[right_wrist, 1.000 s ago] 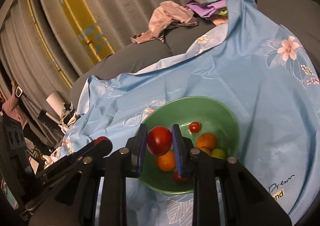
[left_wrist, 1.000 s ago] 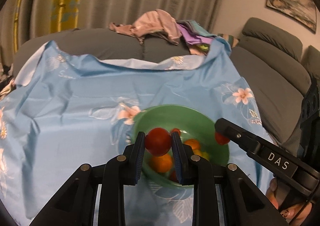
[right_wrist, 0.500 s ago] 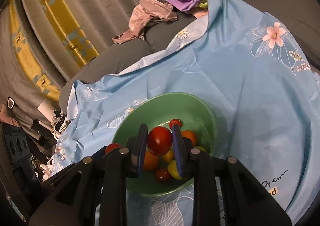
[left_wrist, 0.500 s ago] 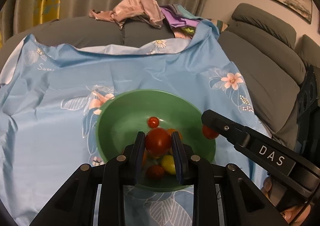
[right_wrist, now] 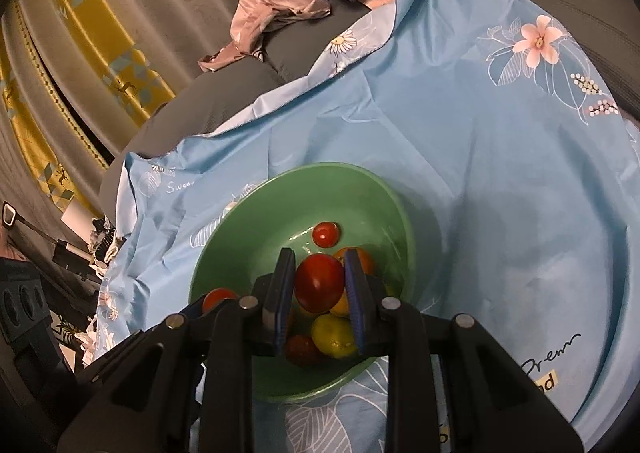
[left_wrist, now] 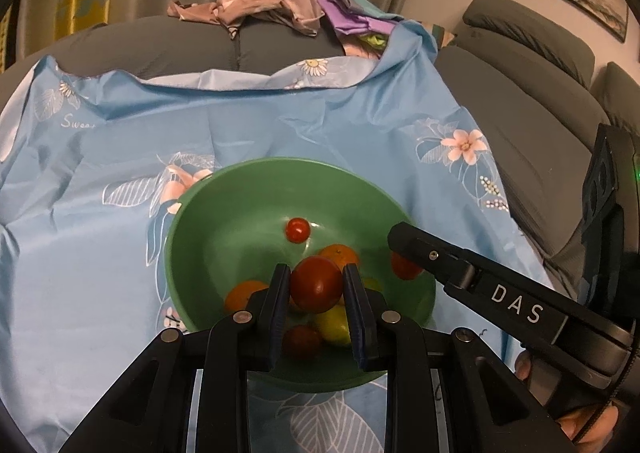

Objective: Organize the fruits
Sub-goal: 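Lower the tomatoes into the bowl and open both grippers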

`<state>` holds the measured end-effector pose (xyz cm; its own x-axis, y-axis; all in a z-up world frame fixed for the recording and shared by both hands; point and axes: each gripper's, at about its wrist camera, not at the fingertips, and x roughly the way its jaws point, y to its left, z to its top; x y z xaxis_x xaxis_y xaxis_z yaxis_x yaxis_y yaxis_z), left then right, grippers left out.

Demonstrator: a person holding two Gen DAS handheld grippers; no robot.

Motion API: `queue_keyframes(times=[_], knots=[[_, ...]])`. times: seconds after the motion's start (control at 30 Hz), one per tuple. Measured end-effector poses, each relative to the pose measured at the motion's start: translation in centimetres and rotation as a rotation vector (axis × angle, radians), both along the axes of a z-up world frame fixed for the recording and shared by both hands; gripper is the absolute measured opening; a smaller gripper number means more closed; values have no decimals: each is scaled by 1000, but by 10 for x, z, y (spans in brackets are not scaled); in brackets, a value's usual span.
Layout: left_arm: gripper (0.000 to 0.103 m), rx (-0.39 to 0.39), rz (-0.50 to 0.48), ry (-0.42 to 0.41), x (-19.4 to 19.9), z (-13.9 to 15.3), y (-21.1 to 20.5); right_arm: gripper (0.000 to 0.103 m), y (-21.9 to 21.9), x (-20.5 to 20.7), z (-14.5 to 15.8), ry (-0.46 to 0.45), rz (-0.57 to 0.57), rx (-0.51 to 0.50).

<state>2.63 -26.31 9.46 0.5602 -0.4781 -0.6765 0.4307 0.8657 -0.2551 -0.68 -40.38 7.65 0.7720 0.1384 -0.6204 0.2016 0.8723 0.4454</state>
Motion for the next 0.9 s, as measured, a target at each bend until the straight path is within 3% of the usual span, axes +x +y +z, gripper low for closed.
queue_keyframes(times=[0.9], knots=[[26, 41, 15, 58, 11, -19, 2, 27, 12, 20, -12, 76, 35, -47]])
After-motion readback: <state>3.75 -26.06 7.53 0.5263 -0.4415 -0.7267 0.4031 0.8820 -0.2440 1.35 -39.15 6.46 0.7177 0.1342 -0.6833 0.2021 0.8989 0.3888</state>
